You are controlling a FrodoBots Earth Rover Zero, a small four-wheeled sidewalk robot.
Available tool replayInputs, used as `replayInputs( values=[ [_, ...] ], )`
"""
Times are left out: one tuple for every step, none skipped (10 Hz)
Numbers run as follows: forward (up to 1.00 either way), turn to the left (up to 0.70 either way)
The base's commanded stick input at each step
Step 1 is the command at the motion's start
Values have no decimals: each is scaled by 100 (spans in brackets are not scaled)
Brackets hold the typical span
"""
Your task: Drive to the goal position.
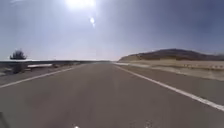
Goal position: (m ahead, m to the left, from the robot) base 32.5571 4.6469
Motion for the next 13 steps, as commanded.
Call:
replayInputs(
  values=[
    [100,0],
    [100,0],
    [100,0],
    [100,0],
    [100,0],
    [100,0],
    [100,0],
    [100,0],
    [100,0],
    [100,0],
    [100,0],
    [100,27],
    [100,27]
  ],
)
